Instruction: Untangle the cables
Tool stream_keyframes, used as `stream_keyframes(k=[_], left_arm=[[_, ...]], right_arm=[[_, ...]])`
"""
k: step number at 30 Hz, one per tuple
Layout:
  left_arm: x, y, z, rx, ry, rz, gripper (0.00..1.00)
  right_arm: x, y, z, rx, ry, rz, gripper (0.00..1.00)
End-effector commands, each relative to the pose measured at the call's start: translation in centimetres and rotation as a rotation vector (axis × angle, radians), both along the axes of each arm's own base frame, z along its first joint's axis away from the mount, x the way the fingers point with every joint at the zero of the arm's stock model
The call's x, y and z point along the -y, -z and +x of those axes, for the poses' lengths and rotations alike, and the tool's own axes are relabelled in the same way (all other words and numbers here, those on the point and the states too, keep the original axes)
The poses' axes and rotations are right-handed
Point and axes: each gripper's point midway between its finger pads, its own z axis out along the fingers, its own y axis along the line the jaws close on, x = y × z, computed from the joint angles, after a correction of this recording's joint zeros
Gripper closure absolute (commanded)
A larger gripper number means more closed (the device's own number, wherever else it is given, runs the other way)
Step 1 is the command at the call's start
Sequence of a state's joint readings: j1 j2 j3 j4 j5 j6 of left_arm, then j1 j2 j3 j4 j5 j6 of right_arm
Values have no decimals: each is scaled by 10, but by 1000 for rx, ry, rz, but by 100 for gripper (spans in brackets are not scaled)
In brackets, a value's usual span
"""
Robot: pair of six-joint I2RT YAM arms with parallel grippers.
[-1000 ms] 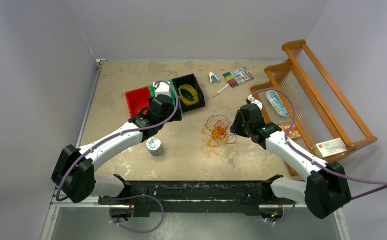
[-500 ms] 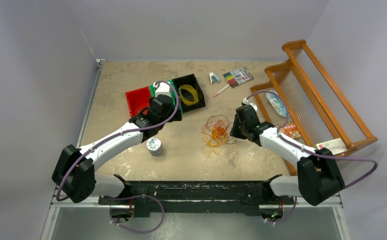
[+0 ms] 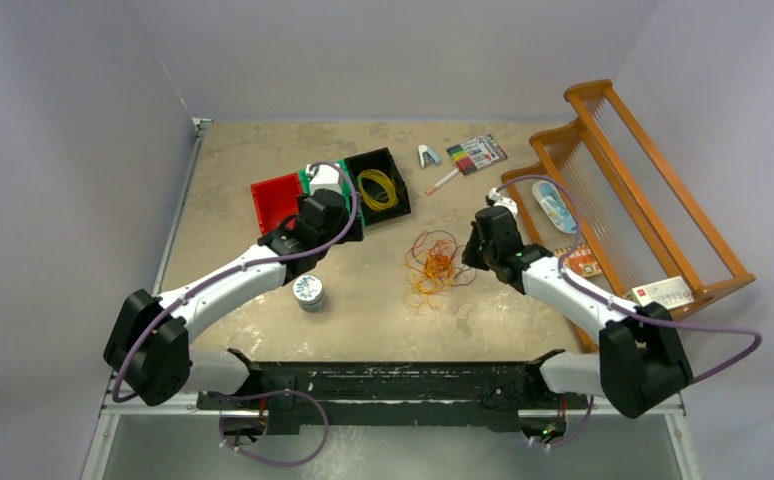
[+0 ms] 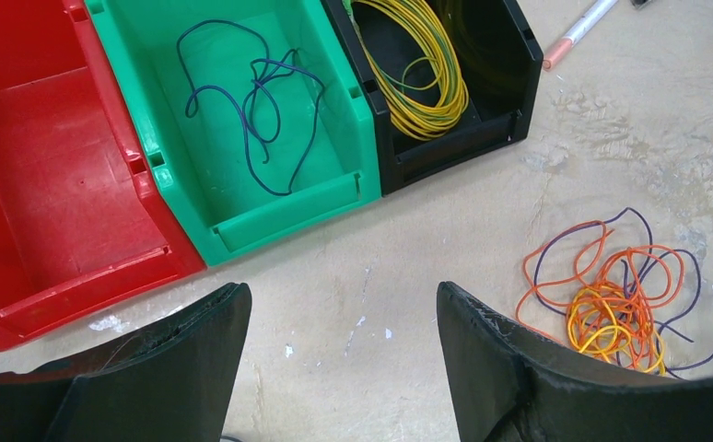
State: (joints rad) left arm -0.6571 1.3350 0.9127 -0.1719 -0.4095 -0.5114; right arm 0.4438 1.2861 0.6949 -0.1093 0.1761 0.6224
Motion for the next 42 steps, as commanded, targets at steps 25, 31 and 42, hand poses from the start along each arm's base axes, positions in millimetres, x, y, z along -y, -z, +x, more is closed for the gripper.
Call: stream_keyframes(k=[25, 31, 42], left_arm=[[18, -70, 8, 224, 61, -175, 16], [27, -80, 7, 262, 116, -210, 16], [47, -108, 4, 410, 220, -336, 14]], right_arm=[[11, -184, 23, 559, -114, -36, 100], [9, -203, 22, 616, -144, -42, 100], [2, -254, 12, 763, -200, 11, 100]])
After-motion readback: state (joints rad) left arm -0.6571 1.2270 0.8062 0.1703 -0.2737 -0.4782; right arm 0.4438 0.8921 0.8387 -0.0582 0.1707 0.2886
